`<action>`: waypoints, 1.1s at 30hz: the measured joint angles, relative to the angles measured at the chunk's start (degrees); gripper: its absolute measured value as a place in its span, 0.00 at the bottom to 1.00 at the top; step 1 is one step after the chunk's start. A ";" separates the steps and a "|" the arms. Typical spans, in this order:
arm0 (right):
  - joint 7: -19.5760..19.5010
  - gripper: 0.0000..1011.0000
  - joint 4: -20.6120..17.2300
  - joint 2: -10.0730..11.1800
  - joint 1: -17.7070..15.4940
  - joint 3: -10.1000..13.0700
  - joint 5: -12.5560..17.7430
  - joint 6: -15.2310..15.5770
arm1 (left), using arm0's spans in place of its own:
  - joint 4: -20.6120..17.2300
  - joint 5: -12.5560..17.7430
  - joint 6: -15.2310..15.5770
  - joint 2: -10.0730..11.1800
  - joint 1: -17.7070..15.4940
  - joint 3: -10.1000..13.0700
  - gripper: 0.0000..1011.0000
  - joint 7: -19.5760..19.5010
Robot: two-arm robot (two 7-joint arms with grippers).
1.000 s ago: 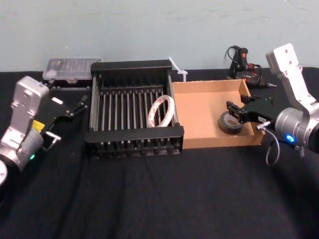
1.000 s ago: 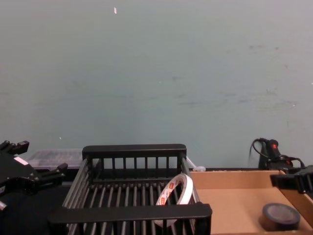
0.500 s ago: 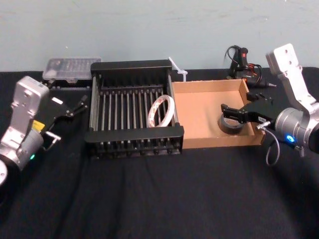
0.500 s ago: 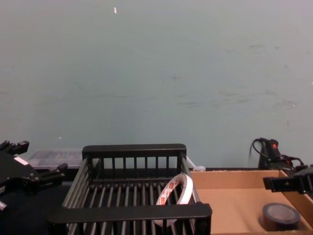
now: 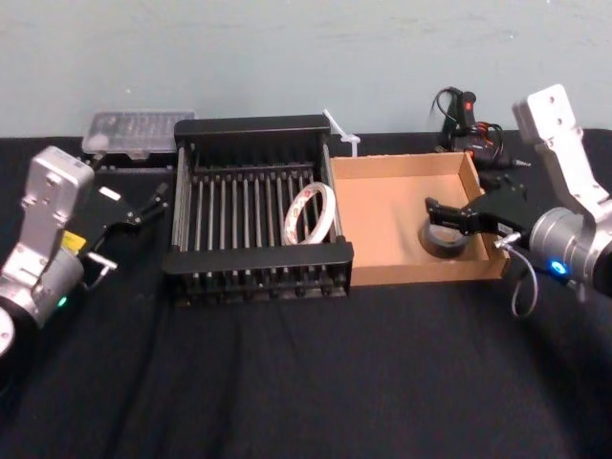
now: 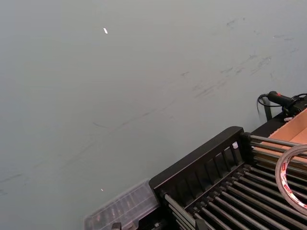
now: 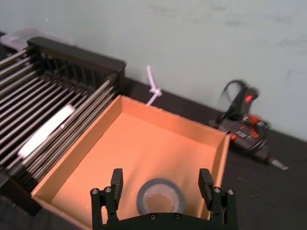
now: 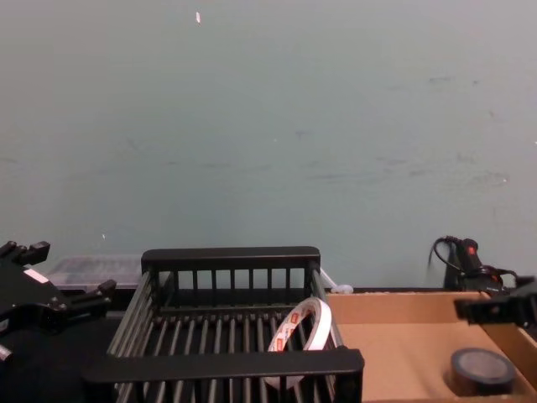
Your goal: Pick up the white tape and place it into the black box , Pick up the silver tape and place it into the brown box.
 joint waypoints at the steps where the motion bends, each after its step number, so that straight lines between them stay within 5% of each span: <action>1: -0.80 0.99 -0.66 -0.17 -0.74 0.49 -0.64 -1.29 | 0.00 0.00 0.00 0.00 0.00 0.00 0.99 0.00; 4: -2.49 0.99 -1.74 -0.43 -2.09 1.17 -2.08 -4.17 | 0.00 0.00 0.00 0.00 0.00 0.00 0.99 0.00; 12: -8.90 0.99 -4.35 -0.66 -7.78 3.54 -8.66 -18.02 | 0.00 0.00 0.00 0.00 0.00 0.00 0.99 0.00; 17: -12.20 0.99 -3.81 -0.57 -10.22 3.85 -13.37 -23.31 | 0.00 0.00 0.00 0.00 0.00 0.00 0.99 0.00; 24: -15.09 0.99 -1.74 -1.23 -12.05 3.98 -17.60 -26.66 | 0.00 0.00 0.00 0.00 0.00 0.00 0.99 0.00; 33: -15.25 0.99 -0.37 -2.41 -12.73 5.13 -19.04 -27.23 | 0.00 0.00 0.00 0.00 0.00 0.00 0.99 0.00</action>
